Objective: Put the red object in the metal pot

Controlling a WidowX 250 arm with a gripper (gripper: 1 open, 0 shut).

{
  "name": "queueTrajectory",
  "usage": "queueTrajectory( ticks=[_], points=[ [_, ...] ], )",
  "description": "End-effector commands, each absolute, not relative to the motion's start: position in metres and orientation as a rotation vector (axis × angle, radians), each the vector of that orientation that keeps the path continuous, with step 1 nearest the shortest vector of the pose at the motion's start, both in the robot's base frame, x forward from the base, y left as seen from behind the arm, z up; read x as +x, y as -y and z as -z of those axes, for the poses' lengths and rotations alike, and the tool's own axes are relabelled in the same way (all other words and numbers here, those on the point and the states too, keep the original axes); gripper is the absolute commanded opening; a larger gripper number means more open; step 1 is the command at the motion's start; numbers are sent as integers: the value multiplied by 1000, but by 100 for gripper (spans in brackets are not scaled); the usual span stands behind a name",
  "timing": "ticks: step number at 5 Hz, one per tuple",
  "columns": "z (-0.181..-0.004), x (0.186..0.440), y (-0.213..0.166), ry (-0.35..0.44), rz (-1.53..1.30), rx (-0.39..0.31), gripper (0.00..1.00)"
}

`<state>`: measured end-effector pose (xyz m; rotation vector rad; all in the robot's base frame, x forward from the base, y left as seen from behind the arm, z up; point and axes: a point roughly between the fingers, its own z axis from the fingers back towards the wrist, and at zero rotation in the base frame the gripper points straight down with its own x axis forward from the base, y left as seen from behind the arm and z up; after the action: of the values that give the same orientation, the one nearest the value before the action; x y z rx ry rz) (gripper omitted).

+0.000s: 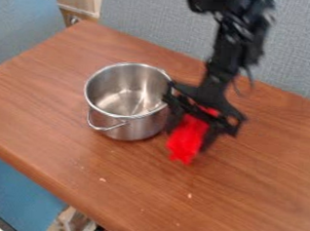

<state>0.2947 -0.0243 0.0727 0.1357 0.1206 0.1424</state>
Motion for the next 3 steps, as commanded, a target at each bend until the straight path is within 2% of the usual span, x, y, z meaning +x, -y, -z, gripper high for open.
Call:
queueTrajectory(
  ticks=[1,2,3],
  points=[
    [-111,295,-9,-23,-196,78,0],
    [-112,297,-45,-24,-264,56,0],
    [-109,295,-61,-24,-290,52,0]
  ],
)
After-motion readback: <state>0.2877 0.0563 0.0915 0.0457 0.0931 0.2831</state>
